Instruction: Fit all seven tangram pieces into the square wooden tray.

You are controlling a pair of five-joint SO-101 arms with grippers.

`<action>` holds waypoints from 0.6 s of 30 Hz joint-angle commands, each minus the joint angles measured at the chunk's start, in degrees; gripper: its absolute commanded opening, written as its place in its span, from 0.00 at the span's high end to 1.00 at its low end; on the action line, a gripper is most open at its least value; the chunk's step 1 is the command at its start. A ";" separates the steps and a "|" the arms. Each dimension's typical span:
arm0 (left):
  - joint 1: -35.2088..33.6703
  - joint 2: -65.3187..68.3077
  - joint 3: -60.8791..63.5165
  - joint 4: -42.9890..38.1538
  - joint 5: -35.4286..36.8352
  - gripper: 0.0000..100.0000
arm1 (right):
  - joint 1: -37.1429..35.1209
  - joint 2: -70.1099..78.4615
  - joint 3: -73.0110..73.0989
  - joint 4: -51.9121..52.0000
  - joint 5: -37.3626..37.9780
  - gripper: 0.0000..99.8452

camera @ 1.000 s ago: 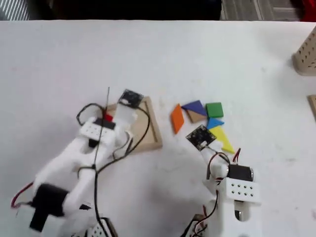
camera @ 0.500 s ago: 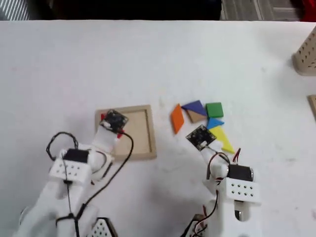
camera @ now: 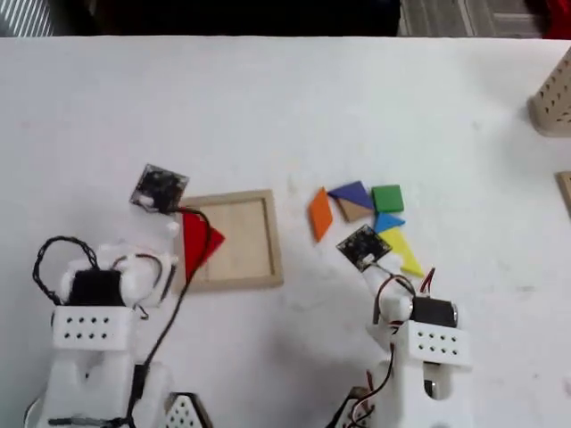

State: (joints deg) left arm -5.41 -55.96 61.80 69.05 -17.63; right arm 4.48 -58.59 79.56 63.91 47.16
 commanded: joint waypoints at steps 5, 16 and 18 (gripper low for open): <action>13.32 -0.84 -7.91 -0.18 10.90 0.83 | 11.03 -0.66 -2.02 -5.67 -10.90 0.98; 5.05 20.00 -9.14 -13.45 14.59 0.86 | 13.85 -0.04 -6.07 -5.85 -13.10 0.85; 1.71 21.41 -7.91 -17.32 14.68 0.87 | 13.93 -0.04 -10.64 -2.86 -13.10 0.82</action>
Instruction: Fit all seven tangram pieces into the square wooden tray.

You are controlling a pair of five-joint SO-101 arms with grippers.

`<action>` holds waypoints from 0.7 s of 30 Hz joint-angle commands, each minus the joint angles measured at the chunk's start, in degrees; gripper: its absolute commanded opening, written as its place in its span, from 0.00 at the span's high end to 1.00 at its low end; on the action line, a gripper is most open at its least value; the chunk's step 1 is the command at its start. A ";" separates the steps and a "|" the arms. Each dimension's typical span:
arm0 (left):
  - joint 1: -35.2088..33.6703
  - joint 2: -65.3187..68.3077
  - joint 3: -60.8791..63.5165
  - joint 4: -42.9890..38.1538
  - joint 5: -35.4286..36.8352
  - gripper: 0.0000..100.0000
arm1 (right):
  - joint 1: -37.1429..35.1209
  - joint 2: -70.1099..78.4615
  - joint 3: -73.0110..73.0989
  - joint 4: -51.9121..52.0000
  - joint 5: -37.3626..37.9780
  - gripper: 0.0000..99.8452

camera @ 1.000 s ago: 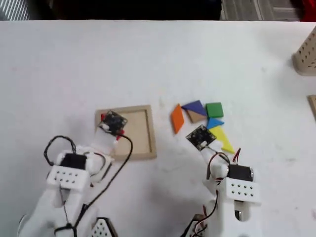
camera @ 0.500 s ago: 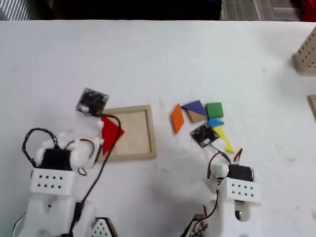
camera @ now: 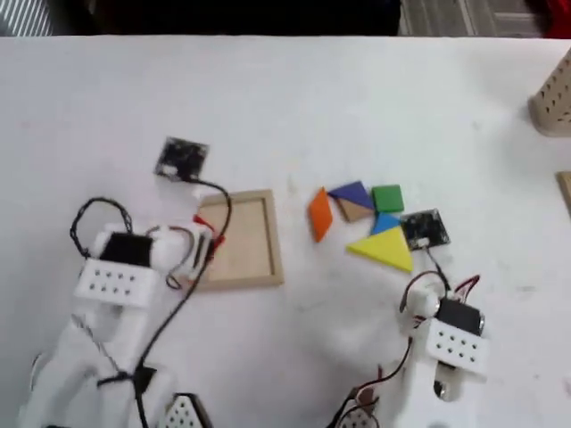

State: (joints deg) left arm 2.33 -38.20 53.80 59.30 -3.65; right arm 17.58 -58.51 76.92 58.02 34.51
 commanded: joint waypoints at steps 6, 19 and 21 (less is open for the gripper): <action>-17.63 3.82 1.23 -16.35 6.07 0.87 | -3.56 3.74 -23.30 14.11 -2.81 0.82; -20.62 11.03 -1.14 -19.60 10.73 0.77 | -15.25 44.09 -45.54 15.08 8.09 0.71; -21.93 15.87 -4.66 -17.93 11.08 0.69 | -15.25 48.48 -47.91 13.49 8.79 0.70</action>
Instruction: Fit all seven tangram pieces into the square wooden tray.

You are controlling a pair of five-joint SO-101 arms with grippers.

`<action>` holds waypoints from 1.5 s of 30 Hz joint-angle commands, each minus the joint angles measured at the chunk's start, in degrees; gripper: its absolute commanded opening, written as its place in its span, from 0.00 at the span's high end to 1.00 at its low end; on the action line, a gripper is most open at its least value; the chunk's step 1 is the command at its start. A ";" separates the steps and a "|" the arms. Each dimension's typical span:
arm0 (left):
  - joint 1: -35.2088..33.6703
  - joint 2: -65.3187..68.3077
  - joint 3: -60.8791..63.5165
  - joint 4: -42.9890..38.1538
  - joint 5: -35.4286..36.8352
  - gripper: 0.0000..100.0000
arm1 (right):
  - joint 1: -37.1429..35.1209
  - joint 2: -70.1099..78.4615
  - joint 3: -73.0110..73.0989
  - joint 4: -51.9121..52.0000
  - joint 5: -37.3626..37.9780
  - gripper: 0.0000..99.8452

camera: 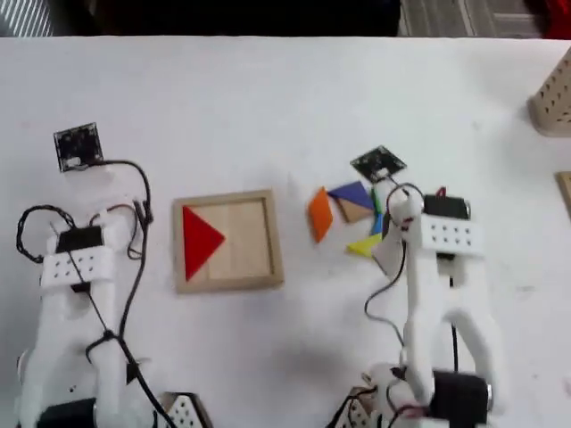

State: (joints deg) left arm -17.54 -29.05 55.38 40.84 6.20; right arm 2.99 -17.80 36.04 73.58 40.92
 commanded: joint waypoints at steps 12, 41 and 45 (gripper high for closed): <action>-3.82 15.69 -12.13 0.70 5.10 0.70 | -6.81 25.98 -12.22 -6.99 2.37 0.70; -3.56 16.22 -12.04 0.53 5.10 0.70 | -11.30 18.95 -10.81 -2.24 -2.11 0.98; -3.56 16.22 -12.04 0.53 5.10 0.70 | -12.53 11.47 -10.02 -1.89 -6.77 0.98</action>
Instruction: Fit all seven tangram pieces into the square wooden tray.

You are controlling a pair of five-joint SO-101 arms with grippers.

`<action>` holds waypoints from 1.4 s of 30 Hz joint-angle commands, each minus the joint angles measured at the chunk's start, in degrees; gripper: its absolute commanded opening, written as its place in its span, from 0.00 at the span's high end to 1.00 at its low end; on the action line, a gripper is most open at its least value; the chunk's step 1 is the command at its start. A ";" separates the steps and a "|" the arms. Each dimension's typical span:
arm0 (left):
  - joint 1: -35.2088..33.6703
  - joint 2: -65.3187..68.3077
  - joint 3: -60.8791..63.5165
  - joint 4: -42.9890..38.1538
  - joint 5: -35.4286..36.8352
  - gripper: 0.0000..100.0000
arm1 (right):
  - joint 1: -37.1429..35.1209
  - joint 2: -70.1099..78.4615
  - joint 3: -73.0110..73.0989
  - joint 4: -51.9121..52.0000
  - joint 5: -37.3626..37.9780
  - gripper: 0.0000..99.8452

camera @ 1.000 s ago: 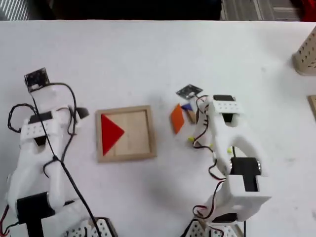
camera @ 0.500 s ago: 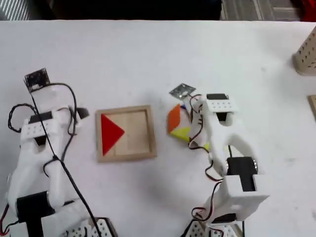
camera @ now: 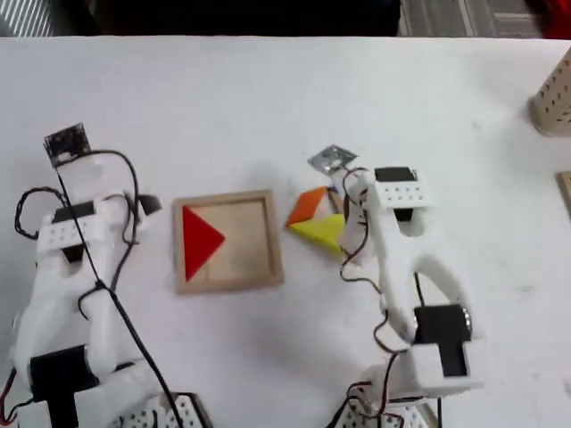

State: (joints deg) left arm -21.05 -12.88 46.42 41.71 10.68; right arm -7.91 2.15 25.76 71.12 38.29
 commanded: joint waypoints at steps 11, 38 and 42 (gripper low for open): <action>0.48 0.04 -2.99 -0.35 0.53 0.70 | -5.93 -8.04 -0.26 0.22 -6.68 0.70; 0.48 0.13 -2.99 -0.35 0.53 0.70 | -12.44 30.20 -34.11 8.84 -4.22 0.76; 0.48 0.13 -2.99 -0.35 0.53 0.70 | -12.18 30.29 -34.29 8.48 -4.31 0.94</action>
State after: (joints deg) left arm -21.05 -12.88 46.42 41.71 10.68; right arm -19.60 32.22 -6.51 80.00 33.19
